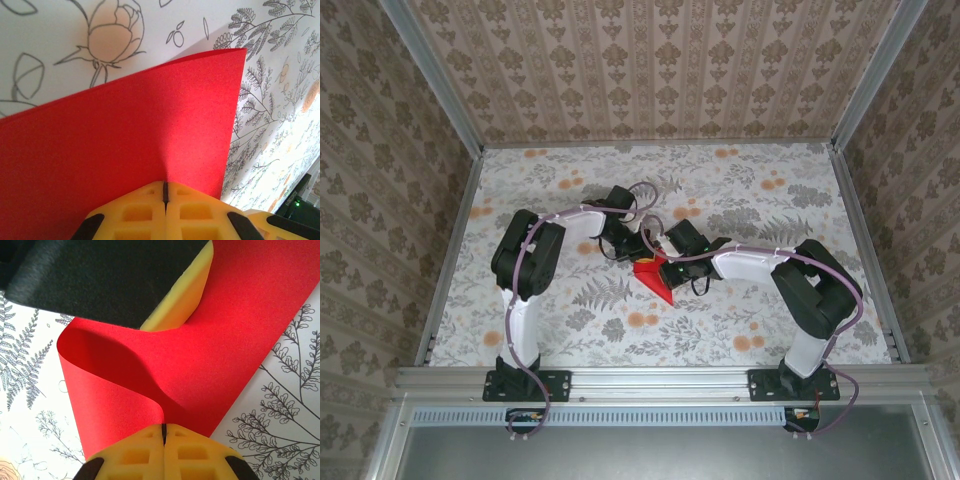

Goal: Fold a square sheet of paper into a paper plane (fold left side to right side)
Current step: Third fold the triangle at the center of the table.

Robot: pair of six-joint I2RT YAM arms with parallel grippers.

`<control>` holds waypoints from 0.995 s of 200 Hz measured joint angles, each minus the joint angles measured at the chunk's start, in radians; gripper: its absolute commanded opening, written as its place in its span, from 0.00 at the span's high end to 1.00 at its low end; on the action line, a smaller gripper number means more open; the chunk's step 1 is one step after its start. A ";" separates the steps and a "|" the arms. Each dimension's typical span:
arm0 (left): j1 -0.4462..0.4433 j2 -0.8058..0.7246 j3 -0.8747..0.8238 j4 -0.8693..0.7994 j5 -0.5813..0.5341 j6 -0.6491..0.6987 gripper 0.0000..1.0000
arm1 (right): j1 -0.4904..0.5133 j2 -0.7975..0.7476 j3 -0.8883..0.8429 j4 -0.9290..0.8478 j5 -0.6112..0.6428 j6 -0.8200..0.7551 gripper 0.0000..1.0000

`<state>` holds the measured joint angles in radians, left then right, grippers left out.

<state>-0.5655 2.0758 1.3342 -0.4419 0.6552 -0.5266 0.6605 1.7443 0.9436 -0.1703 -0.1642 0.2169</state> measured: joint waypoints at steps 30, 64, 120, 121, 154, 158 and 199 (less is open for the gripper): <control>-0.003 0.000 0.000 0.000 0.000 0.000 0.94 | 0.000 0.000 0.000 -0.006 0.000 0.000 1.00; -0.003 0.000 0.000 0.000 0.000 0.000 0.94 | 0.000 0.000 -0.002 -0.006 0.000 0.000 1.00; -0.003 0.000 0.000 0.000 0.000 0.000 0.94 | -0.001 0.000 -0.025 -0.005 0.000 0.000 1.00; -0.003 0.000 0.000 0.000 0.000 0.000 0.94 | -0.002 0.000 -0.025 -0.005 0.000 0.000 1.00; -0.003 0.000 0.000 0.000 0.000 0.000 0.94 | -0.002 0.000 -0.025 -0.005 0.001 0.000 1.00; -0.003 0.000 0.000 0.000 0.000 0.000 0.94 | -0.002 0.000 -0.025 -0.005 0.000 0.000 1.00; -0.003 0.000 0.000 0.000 0.000 0.000 0.94 | -0.002 0.000 -0.025 -0.005 0.001 0.001 1.00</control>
<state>-0.5690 2.0758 1.3342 -0.4416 0.6556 -0.5270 0.6586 1.7439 0.9188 -0.1749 -0.1631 0.2176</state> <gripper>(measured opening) 0.057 0.052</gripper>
